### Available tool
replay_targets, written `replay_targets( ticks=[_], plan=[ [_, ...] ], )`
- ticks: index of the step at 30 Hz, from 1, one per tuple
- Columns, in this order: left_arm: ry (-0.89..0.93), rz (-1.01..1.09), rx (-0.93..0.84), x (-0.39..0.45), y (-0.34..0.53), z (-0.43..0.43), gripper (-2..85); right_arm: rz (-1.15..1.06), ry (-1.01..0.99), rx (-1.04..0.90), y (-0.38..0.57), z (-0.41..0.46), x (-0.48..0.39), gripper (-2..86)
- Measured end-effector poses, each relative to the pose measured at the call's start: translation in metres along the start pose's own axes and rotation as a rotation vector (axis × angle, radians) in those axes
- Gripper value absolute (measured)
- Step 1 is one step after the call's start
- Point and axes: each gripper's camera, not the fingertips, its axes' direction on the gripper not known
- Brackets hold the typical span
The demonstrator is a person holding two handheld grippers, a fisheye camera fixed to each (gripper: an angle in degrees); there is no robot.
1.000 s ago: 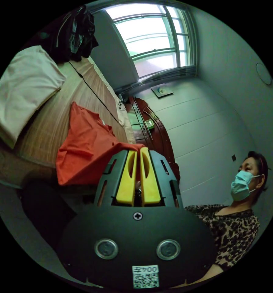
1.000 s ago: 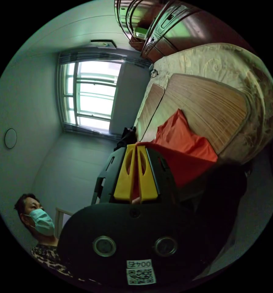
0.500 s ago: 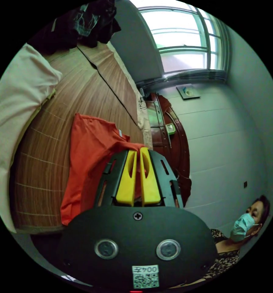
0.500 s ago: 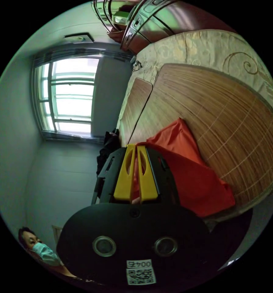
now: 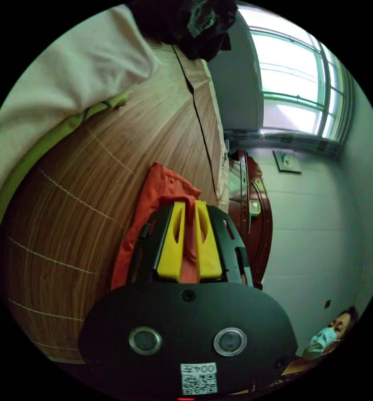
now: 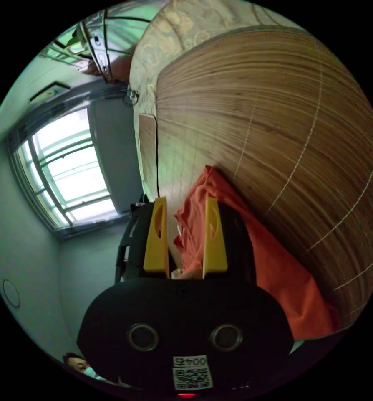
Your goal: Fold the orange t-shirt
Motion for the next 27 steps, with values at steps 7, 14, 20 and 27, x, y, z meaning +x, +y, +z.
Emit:
replay_targets(
  ticks=[7,14,20,27],
  plan=[
    [0.193,-0.06,0.264,0.025,0.025,-0.004,8.1,-0.149,0.146,0.146,0.012,0.036,-0.005,13.1],
    [-0.501,0.473,0.006,0.184,0.096,0.047,4.1,-0.937,0.978,-0.113,0.186,0.163,-0.065,3.3],
    [-0.966,0.803,-0.231,0.243,0.22,0.165,1.5,-1.068,1.19,-0.275,0.282,0.254,0.033,-0.6],
    [-1.273,1.005,-0.304,0.284,0.302,0.261,0.7,-1.152,1.349,-0.472,0.296,0.349,0.121,-0.8]
  ],
)
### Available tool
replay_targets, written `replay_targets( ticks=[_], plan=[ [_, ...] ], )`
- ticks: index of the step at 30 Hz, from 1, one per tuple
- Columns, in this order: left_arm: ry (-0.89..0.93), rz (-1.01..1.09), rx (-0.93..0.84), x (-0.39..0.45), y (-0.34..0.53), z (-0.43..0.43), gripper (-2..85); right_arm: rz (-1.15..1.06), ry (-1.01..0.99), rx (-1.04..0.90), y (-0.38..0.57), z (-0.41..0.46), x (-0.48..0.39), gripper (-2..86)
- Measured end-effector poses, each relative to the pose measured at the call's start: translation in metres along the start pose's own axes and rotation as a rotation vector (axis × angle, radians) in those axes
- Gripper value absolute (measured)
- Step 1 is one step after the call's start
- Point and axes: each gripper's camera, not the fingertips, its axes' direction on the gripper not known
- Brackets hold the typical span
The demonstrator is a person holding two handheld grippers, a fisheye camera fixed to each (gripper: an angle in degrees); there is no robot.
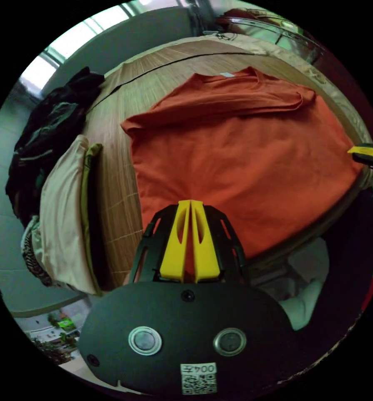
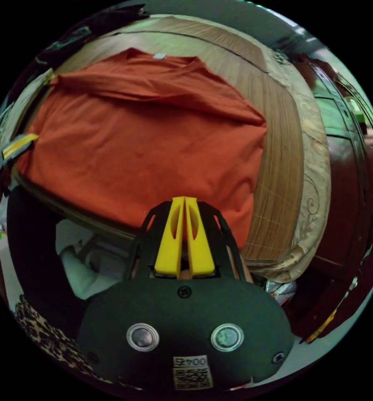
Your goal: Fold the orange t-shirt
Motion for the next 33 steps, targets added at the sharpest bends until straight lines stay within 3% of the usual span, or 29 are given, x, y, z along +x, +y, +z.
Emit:
replay_targets(
  ticks=[4,12,19,23,33],
  plan=[
    [-0.142,0.125,-0.008,0.055,-0.016,-0.025,0.5,-0.024,0.039,-0.023,-0.017,0.034,-0.031,-0.8],
    [-0.135,0.102,0.018,0.102,-0.03,-0.066,0.5,-0.191,0.148,-0.009,-0.03,0.072,-0.067,-0.7],
    [-0.175,0.143,0.016,0.138,-0.037,-0.095,0.5,-0.036,0.11,0.201,-0.099,0.026,0.058,1.8],
    [-0.207,0.134,0.021,0.157,-0.037,-0.111,0.5,-0.033,0.047,0.151,-0.165,0.035,0.117,6.8],
    [-0.178,0.109,0.029,0.174,-0.031,-0.14,0.4,-0.11,0.075,-0.004,-0.26,0.096,0.145,8.7]
  ],
)
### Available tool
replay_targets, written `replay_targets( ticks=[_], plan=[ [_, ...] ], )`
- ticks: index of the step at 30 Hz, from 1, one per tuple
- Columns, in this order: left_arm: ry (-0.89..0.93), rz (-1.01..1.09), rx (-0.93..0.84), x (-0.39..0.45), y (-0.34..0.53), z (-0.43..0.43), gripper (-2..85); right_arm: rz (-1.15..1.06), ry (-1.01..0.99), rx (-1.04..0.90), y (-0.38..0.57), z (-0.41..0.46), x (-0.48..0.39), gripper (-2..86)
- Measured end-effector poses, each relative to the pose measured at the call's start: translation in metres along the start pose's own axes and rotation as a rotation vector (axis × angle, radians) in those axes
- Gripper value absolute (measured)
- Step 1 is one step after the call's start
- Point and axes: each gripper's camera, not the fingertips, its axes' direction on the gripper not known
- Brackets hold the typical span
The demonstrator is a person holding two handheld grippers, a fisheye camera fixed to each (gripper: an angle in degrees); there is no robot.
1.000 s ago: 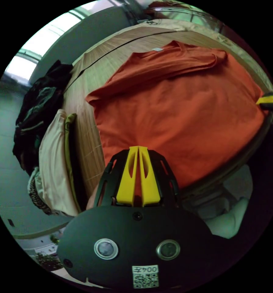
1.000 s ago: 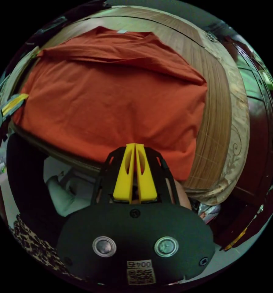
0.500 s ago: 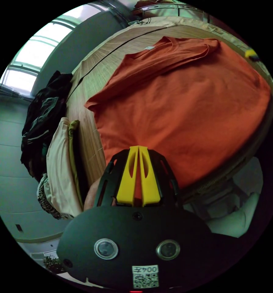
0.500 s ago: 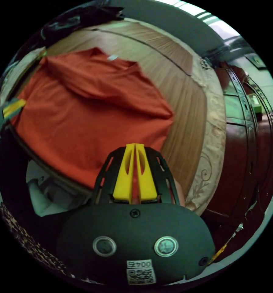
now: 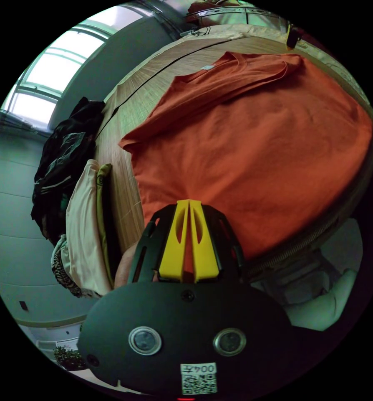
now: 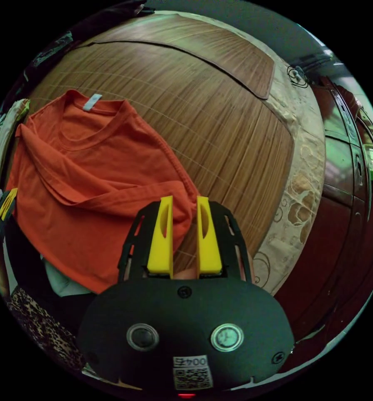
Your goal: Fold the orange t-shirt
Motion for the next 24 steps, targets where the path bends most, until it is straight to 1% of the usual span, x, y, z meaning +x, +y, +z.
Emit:
replay_targets(
  ticks=[9,12,15,19,21,23,24],
  plan=[
    [0.006,-0.004,-0.003,0.002,0.011,-0.016,0.4,-0.021,-0.059,-0.108,-0.01,0.042,0.016,7.8],
    [0.008,-0.007,-0.003,0.001,0.016,-0.019,0.4,-0.036,-0.11,-0.091,-0.002,0.039,0.019,4.3],
    [0.012,-0.013,-0.002,-0.001,0.022,-0.021,0.4,-0.027,-0.14,-0.029,0.012,0.025,0.029,1.2],
    [0.02,-0.018,-0.001,-0.007,0.032,-0.023,0.4,0.165,-0.216,0.098,0.041,0.016,0.07,-0.1],
    [0.024,-0.02,-0.003,-0.009,0.036,-0.023,0.4,0.274,-0.24,0.112,0.054,0.026,0.085,-0.2],
    [0.03,-0.023,-0.004,-0.012,0.04,-0.022,0.4,0.442,-0.208,0.117,0.075,0.042,0.101,-0.3],
    [0.032,-0.023,-0.005,-0.014,0.043,-0.022,0.4,0.468,-0.216,0.117,0.081,0.046,0.104,-0.3]
  ],
)
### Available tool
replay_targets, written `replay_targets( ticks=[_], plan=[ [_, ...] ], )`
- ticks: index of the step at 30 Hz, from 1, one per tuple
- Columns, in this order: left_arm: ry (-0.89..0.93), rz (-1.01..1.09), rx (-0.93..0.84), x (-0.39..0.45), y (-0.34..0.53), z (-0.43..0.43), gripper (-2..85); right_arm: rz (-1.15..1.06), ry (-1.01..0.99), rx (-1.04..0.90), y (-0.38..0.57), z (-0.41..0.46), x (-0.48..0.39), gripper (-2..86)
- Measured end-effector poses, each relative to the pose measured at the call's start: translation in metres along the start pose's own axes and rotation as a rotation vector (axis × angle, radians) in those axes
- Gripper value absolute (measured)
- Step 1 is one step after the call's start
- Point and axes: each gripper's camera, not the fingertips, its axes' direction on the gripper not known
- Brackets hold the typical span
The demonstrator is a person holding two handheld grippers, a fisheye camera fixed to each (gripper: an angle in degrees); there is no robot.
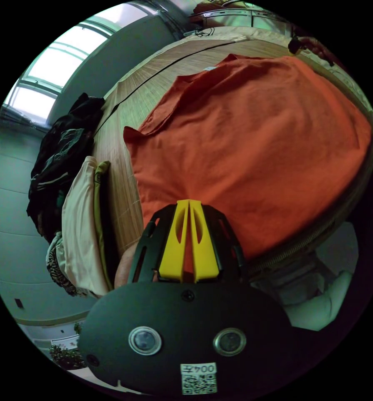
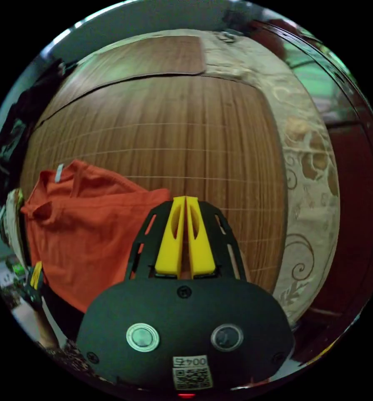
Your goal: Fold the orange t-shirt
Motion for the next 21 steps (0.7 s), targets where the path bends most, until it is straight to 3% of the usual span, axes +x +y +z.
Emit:
replay_targets(
  ticks=[3,6,14,21],
  plan=[
    [0.007,-0.004,-0.001,-0.006,0.008,0.001,0.4,0.128,0.012,0.04,0.025,-0.003,0.019,0.5],
    [0.008,-0.004,0.0,-0.011,0.016,0.003,0.5,0.093,0.033,0.21,0.063,-0.04,0.001,0.9],
    [0.002,-0.011,0.018,-0.026,0.042,0.01,0.5,-0.421,-0.293,0.373,0.168,-0.109,-0.177,5.9],
    [0.017,-0.018,0.039,-0.046,0.069,0.019,0.5,-0.838,-0.188,0.402,0.229,-0.125,-0.391,8.1]
  ],
)
